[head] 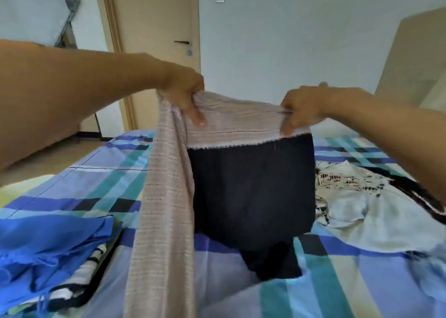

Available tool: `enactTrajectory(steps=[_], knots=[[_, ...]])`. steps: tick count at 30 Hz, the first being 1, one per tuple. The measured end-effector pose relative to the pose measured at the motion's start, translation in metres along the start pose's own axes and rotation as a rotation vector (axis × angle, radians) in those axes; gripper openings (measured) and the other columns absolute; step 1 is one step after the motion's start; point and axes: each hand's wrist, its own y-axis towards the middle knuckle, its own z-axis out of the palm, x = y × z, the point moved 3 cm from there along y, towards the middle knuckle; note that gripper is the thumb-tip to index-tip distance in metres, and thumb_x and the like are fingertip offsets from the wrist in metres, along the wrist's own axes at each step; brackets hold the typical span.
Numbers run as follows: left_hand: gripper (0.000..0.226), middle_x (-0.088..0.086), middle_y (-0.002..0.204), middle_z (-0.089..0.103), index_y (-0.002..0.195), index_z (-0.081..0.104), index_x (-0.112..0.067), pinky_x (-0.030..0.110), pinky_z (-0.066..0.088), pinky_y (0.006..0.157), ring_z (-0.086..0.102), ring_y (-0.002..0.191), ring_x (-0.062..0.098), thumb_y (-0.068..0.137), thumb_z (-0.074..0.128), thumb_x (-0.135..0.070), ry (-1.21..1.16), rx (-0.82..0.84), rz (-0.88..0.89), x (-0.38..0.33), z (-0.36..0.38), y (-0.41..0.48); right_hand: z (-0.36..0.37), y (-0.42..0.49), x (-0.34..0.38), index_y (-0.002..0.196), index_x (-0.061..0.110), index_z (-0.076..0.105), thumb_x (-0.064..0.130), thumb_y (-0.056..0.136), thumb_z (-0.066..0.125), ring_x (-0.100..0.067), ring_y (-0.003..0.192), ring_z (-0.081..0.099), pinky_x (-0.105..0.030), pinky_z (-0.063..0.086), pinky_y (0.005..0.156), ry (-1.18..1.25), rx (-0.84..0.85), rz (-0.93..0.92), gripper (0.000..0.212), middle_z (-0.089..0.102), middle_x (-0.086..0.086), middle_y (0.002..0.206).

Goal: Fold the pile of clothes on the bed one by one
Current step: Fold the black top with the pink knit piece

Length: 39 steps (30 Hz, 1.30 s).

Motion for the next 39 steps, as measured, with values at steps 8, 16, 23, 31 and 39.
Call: enactTrajectory(steps=[8,16,23,31,39], knots=[[0.045,0.001,0.060,0.062,0.064,0.058,-0.017,0.028,0.036,0.054,0.057,0.059,0.017,0.077,0.074,-0.058,0.231,-0.482,0.034,0.019,-0.185,-0.009,-0.192,-0.033,-0.041,0.081,0.021,0.066,0.039,0.079,0.080,-0.030,0.088,0.059,-0.037,0.044,0.079,0.025,-0.410,-0.033,0.022,0.067,-0.002,0.084],[0.020,-0.007,0.079,0.066,0.079,0.062,-0.033,0.034,0.050,0.084,0.062,0.078,0.018,0.077,0.080,-0.040,0.254,-0.282,0.143,0.019,-0.140,-0.011,-0.157,-0.040,-0.003,0.091,0.013,0.077,0.024,0.081,0.080,-0.015,0.077,0.072,-0.034,0.059,0.074,0.471,-0.301,-0.303,0.015,0.077,-0.003,0.086],[0.040,-0.005,0.119,0.068,0.123,0.064,-0.030,0.050,0.011,0.123,0.056,0.121,0.017,0.086,0.061,-0.044,0.432,0.174,0.194,-0.009,0.136,-0.006,0.128,-0.057,0.102,0.062,0.024,0.049,0.027,0.081,0.076,-0.005,0.058,0.046,-0.026,0.033,0.061,0.566,0.219,-0.459,0.033,0.049,0.009,0.063],[0.051,-0.010,0.078,0.062,0.083,0.068,-0.023,0.035,0.045,0.090,0.059,0.082,0.012,0.079,0.050,-0.070,-0.221,0.220,0.111,-0.053,0.303,-0.056,0.280,-0.120,0.137,0.083,0.005,0.060,0.052,0.098,0.051,-0.013,0.058,0.048,-0.027,0.045,0.059,0.997,0.415,-0.261,0.051,0.057,-0.007,0.073],[0.068,-0.007,0.142,0.049,0.137,0.051,-0.040,0.046,0.025,0.118,0.038,0.136,0.016,0.075,0.053,-0.066,-0.655,-0.269,0.063,-0.099,0.346,-0.049,0.292,-0.102,0.098,0.157,0.031,0.012,0.049,0.077,0.071,-0.027,0.145,0.018,-0.048,0.030,0.116,0.431,-0.185,0.089,0.102,0.018,-0.005,0.154]])
